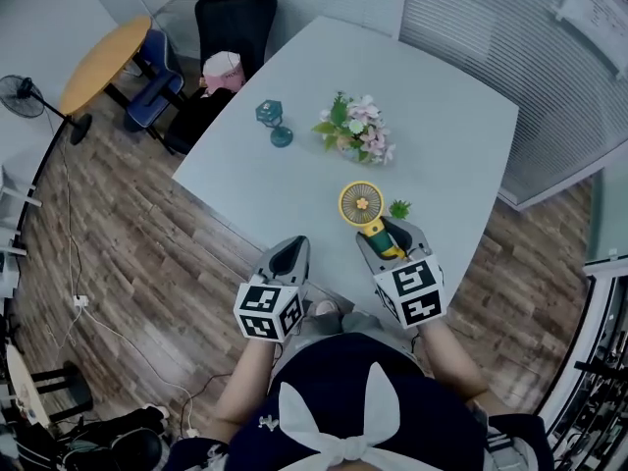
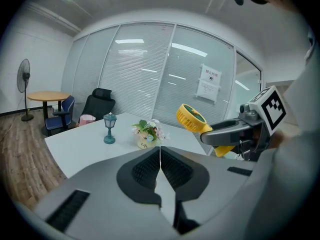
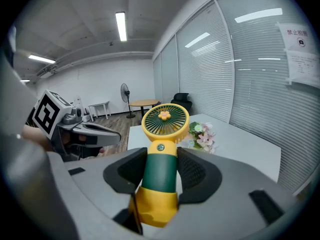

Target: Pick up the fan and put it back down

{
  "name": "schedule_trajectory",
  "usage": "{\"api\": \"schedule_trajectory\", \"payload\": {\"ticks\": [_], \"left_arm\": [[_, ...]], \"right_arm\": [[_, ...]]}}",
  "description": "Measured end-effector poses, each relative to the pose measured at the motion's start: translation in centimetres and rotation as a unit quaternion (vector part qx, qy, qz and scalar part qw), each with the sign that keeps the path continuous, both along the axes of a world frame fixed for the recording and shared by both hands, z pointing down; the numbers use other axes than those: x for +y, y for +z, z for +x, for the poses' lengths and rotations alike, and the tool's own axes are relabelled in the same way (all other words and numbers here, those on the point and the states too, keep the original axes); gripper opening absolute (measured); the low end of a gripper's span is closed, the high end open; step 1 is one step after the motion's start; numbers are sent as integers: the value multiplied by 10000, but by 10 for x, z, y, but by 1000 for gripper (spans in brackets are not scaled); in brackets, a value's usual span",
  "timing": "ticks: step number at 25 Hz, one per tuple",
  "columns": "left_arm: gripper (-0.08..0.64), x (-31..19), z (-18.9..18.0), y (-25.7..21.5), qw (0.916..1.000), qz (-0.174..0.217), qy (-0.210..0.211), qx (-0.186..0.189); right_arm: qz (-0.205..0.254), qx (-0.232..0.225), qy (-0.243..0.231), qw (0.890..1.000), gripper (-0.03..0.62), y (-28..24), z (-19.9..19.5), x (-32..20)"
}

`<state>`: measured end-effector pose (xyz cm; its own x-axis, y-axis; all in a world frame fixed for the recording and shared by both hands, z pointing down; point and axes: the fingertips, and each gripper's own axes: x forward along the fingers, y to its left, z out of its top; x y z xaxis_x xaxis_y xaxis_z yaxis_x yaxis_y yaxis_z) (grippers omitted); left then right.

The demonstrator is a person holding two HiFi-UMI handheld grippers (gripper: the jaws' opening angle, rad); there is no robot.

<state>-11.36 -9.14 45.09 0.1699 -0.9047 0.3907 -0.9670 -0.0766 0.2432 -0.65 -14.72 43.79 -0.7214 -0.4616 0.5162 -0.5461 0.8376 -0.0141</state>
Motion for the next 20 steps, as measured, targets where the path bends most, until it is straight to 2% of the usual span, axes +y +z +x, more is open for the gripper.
{"api": "schedule_trajectory", "payload": {"ticks": [20], "left_arm": [[23,39,-53,0,9941,40,-1078,71]], "right_arm": [[24,6,-1196,9928,190,-3,-80,24]]}}
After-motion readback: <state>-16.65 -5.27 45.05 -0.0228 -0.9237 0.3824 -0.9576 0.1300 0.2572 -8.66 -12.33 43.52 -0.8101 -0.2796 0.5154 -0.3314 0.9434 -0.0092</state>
